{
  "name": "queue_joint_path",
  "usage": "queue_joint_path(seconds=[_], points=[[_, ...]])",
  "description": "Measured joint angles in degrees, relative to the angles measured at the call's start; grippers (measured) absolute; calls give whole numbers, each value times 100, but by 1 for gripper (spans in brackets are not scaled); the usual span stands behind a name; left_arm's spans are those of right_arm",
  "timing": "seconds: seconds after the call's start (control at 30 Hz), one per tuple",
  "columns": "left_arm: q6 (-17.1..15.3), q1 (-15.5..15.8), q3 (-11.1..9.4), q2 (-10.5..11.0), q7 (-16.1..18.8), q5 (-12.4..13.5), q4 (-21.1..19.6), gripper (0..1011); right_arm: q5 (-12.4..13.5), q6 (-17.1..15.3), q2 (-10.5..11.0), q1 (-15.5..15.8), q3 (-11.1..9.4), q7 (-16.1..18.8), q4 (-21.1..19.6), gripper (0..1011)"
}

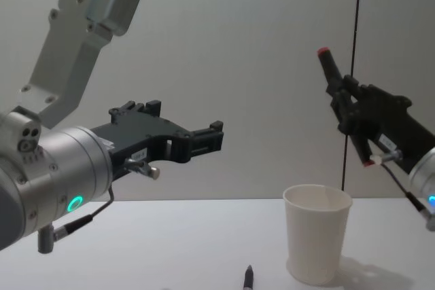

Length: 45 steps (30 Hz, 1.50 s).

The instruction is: Place the pen into the pen holder.

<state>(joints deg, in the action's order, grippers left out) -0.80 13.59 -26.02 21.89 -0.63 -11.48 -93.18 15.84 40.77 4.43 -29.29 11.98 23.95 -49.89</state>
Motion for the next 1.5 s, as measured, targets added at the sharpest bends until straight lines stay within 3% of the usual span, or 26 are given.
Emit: queue_joint_path(seconds=[0.43, 0.93, 1.13, 1.23, 1.5], points=[[0, 0, 0, 0, 0, 0, 0, 1004, -107, 578, -313, -829, 132, 84, 1581, 173], [0, 0, 0, 0, 0, 0, 0, 1004, -123, 1122, -589, -1602, 185, 224, 3118, 178], [0, 0, 0, 0, 0, 0, 0, 1004, -107, 1265, -659, -1803, 166, 286, 3532, 305], [0, 0, 0, 0, 0, 0, 0, 1004, -95, 1344, -695, -1915, 141, 330, 3764, 440], [0, 0, 0, 0, 0, 0, 0, 1004, -59, 1464, -746, -2071, 73, 425, 4079, 671]])
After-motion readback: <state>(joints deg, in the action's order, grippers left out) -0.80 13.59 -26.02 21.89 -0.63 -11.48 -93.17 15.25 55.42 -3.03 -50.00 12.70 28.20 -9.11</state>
